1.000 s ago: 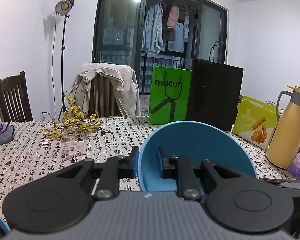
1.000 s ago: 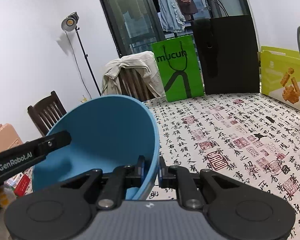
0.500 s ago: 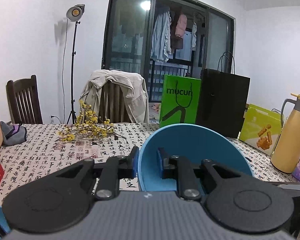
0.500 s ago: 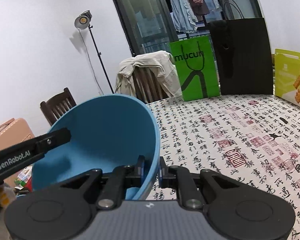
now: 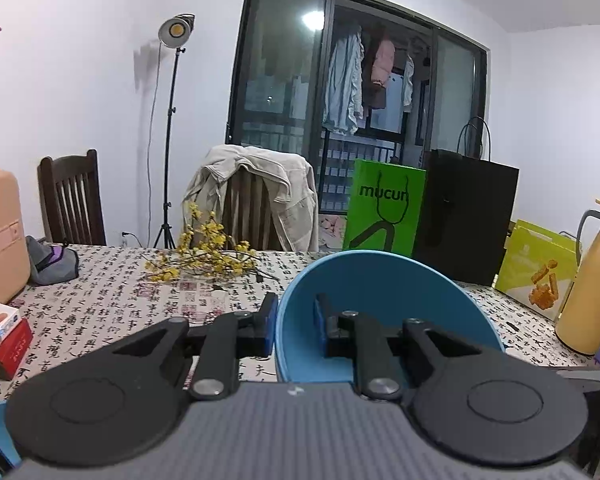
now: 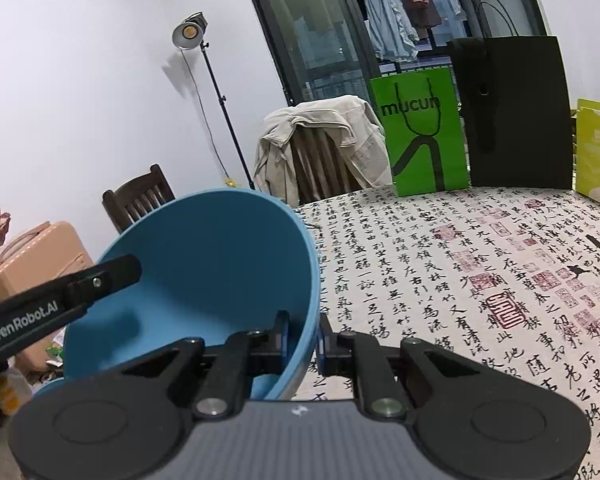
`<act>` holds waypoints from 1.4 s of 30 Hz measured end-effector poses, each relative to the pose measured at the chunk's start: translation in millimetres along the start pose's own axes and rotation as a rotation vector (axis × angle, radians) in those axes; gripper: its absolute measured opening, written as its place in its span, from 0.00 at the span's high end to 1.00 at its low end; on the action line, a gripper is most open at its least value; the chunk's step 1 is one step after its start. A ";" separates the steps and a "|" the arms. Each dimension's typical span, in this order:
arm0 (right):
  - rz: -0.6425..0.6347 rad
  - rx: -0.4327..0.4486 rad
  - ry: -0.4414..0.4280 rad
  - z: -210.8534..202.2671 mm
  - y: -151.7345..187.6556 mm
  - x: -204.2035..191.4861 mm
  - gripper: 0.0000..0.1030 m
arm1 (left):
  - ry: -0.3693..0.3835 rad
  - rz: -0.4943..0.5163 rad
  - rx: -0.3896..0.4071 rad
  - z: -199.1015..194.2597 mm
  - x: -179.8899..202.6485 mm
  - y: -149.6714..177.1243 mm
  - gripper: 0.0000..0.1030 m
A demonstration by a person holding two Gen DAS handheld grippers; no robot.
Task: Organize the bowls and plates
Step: 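Carry both held blue bowls toward the stone vase and pink suitcase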
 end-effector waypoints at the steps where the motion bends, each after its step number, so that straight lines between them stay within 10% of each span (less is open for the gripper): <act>1: -0.003 -0.001 -0.004 0.4 0.4 -2.5 0.88 | -0.005 0.000 0.005 -1.8 -2.2 0.1 0.81; 42: -0.102 -0.078 -0.173 33.8 23.3 -110.8 0.87 | -0.141 -0.111 0.085 -51.5 -107.9 3.9 0.81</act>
Point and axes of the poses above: each gripper's, at about its wrist camera, not at the fingertips, and z roughly the way its jaws point, x to its right, y to its underside, the point moved 8 cm from there along z, roughly the way its jaws point, and after that the axes turned 1 degree about -z, right-handed, at the moved point
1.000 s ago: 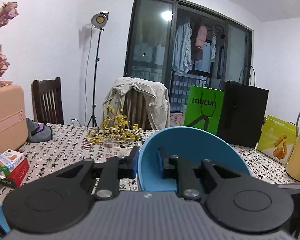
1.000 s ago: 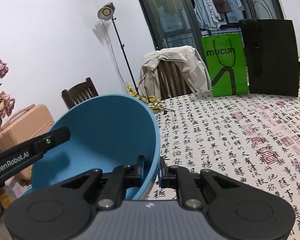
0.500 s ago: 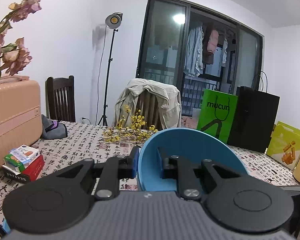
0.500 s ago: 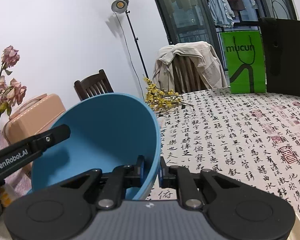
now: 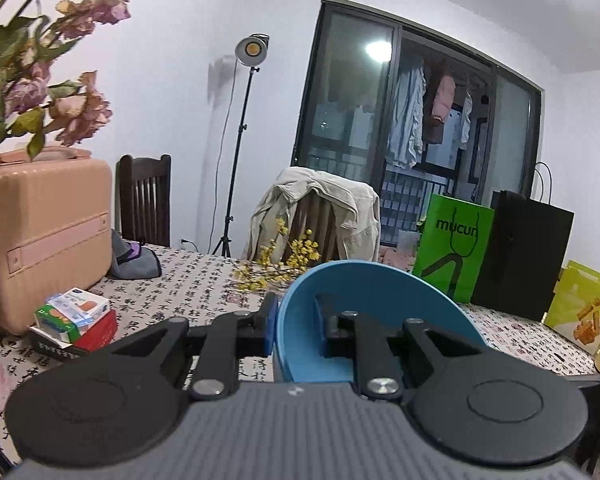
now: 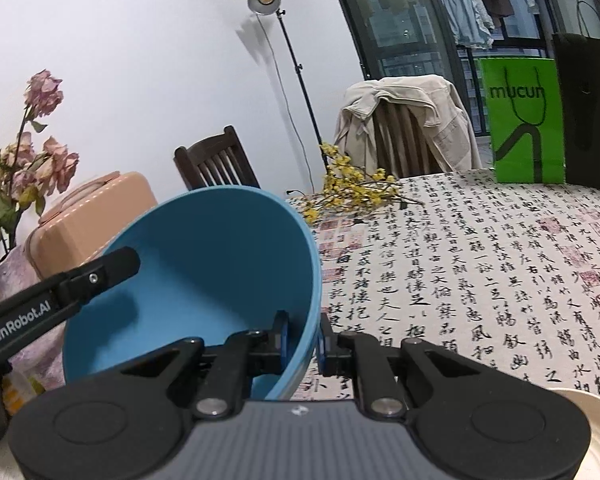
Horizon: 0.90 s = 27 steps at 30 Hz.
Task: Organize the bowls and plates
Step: 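Carry both held blue bowls toward the stone vase and pink suitcase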
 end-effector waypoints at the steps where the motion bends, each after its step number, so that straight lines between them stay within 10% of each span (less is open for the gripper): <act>1: -0.004 0.000 -0.003 0.6 0.3 -2.8 0.87 | -0.004 -0.003 0.002 -1.2 -2.9 -0.5 0.81; 27: -0.082 -0.069 -0.118 25.6 16.6 -76.1 0.87 | -0.104 -0.073 0.043 -35.1 -70.8 5.6 0.81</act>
Point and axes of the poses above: each gripper's, at about its wrist camera, not at the fingertips, and z roughly the way its jaws point, x to its right, y to its underside, the point moved 8 cm from there along z, roughly the way its jaws point, and after that the axes turned 1 degree about -z, right-handed, at the moved point
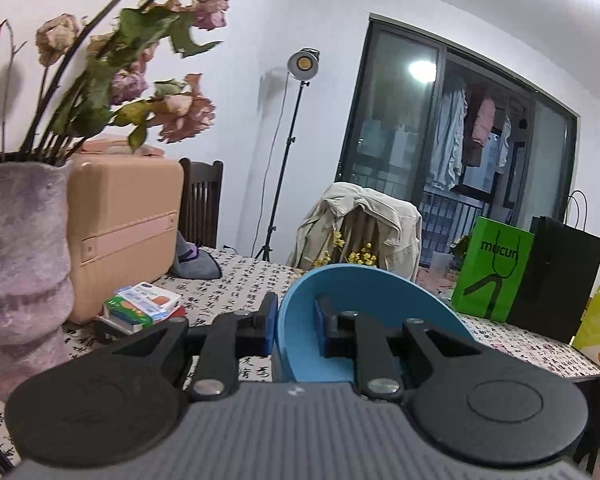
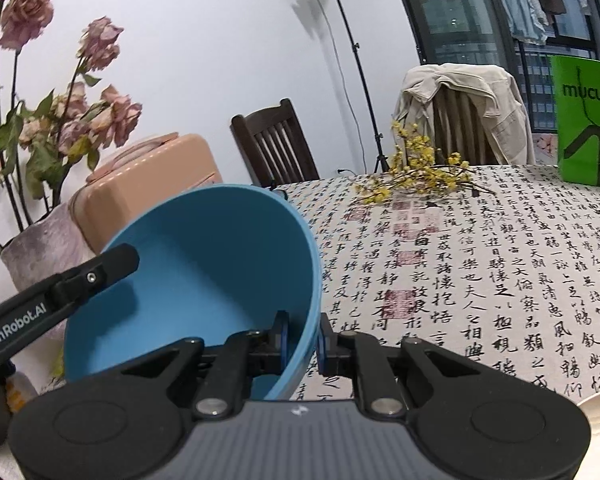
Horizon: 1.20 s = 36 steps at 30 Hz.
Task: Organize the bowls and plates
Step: 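Carry both held blue bowls toward the stone vase and pink suitcase, then lower the left bowl onto the stacked bowls while the right gripper lowers its bowl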
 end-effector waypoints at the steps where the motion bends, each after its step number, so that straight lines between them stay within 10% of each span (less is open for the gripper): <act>1: -0.004 -0.003 -0.002 1.2 0.5 -2.2 0.87 | -0.004 -0.001 -0.001 -1.0 -1.9 0.8 0.81; 36: -0.112 -0.081 -0.031 32.9 24.1 -44.7 0.87 | -0.097 -0.063 -0.031 -16.0 -52.3 31.3 0.81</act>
Point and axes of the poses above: each gripper's, at about its wrist camera, not at the fingertips, and z roughly the way its jaws point, x to its right, y to its underside, the point moved 8 cm from there along z, roughly the way its jaws point, and after that the axes turned 1 degree about -z, right-handed, at the moved point
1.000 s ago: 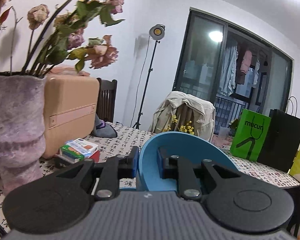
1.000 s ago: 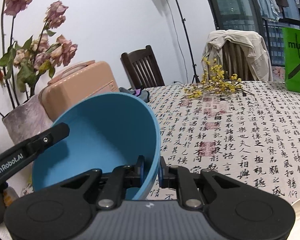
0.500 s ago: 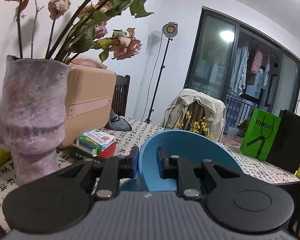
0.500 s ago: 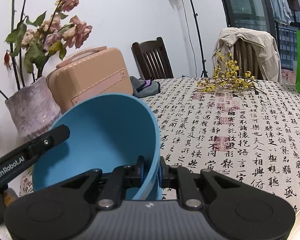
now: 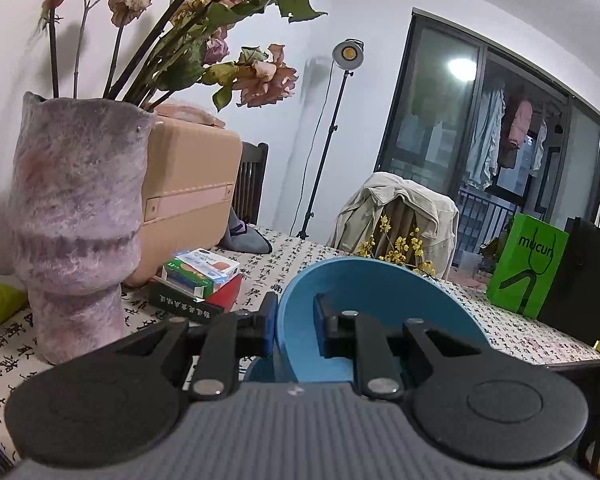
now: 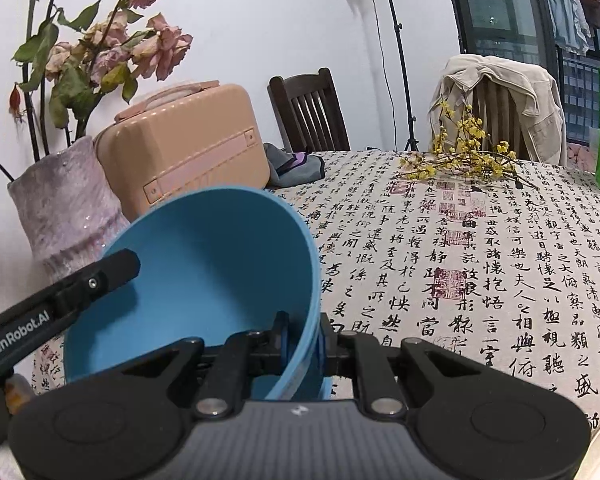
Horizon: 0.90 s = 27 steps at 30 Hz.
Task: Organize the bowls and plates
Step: 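Lower the left bowl onto the stacked bowls while the right gripper lowers its bowl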
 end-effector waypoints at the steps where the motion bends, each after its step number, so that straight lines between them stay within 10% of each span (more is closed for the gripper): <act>1: -0.003 0.000 0.002 0.6 0.2 -0.2 0.87 | -0.001 0.000 -0.002 0.3 -0.6 0.8 0.81; 27: -0.181 0.020 0.086 8.7 11.3 -18.6 0.84 | -0.044 -0.008 -0.033 6.4 -14.4 15.5 0.81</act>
Point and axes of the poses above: each gripper's, at about its wrist camera, not at the fingertips, and z roughly the way its jaws point, x to its right, y to its underside, the point moved 8 cm from there along z, roughly the way its jaws point, and after that the axes turned 1 degree about -z, right-handed, at the moved point
